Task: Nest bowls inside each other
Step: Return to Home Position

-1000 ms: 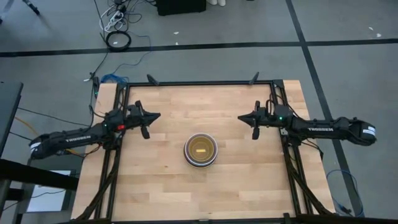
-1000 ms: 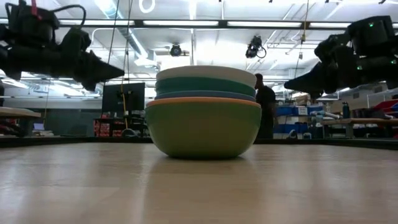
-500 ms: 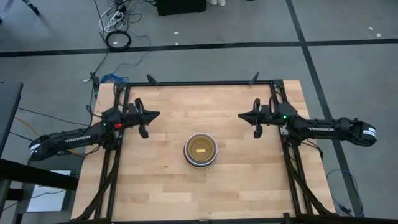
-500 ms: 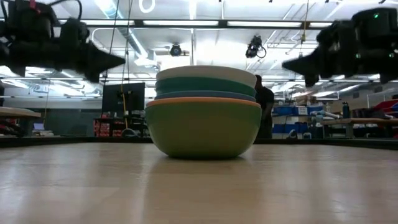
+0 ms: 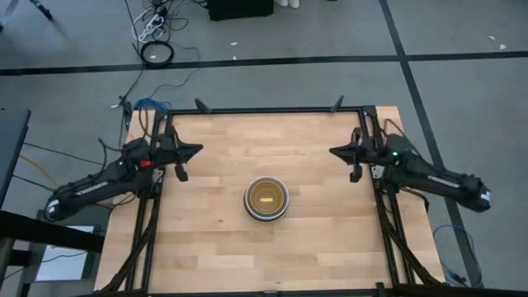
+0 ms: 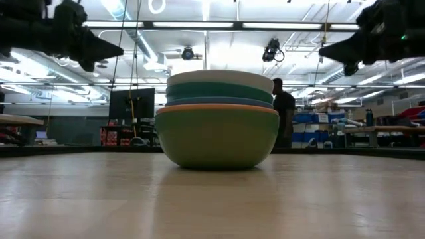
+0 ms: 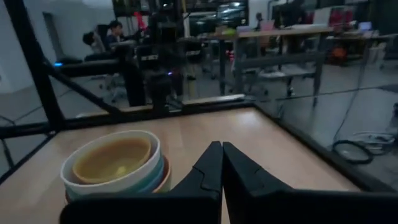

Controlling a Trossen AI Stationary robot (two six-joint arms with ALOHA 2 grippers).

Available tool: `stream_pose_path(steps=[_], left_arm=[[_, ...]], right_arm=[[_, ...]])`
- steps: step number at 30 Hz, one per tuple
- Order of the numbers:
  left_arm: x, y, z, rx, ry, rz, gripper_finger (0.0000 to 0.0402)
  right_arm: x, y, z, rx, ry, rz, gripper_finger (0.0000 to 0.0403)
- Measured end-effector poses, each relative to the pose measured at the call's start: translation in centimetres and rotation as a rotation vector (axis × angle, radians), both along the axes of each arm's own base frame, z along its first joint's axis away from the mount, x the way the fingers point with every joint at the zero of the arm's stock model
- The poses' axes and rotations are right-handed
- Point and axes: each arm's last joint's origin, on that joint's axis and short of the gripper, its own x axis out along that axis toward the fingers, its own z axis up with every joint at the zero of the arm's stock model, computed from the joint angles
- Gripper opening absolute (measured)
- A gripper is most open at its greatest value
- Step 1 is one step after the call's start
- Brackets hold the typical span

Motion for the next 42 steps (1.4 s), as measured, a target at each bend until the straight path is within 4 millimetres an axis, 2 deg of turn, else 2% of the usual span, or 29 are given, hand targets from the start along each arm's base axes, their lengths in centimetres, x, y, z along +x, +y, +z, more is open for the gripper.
stream_pose_path(steps=[6, 10, 14, 22, 29, 37, 42], left_arm=[[-1.5, -0.6, -1.0, -0.022, -0.003, 0.015, 0.0021], [-1.6, -0.6, -2.1, -0.031, -0.002, 0.020, 0.0021], [-1.3, -0.5, -3.4, -0.049, 0.037, 0.019, 0.0021], [-1.2, -0.5, -3.6, -0.040, 0.052, 0.013, 0.0021], [-1.3, -0.5, -3.7, -0.022, 0.061, 0.028, 0.0021], [-1.5, -0.1, -3.8, -0.027, 0.077, 0.181, 0.0021], [-1.5, 0.0, -3.9, -0.052, 0.072, 0.192, 0.0021]], right_arm=[[-2.0, 0.8, 0.8, -0.031, -0.098, -0.023, 0.0000], [-1.6, 0.5, -0.6, -0.017, -0.072, -0.064, 0.0000], [-1.0, 0.3, -3.0, 0.030, -0.003, -0.059, 0.0000], [-0.7, 0.1, -4.5, 0.008, 0.013, -0.063, 0.0000], [-0.7, 0.1, -4.6, 0.003, 0.023, -0.090, 0.0000], [-0.7, 0.1, -4.6, 0.001, 0.018, -0.088, 0.0000], [-0.7, 0.1, -4.6, 0.000, 0.017, -0.088, 0.0000]])
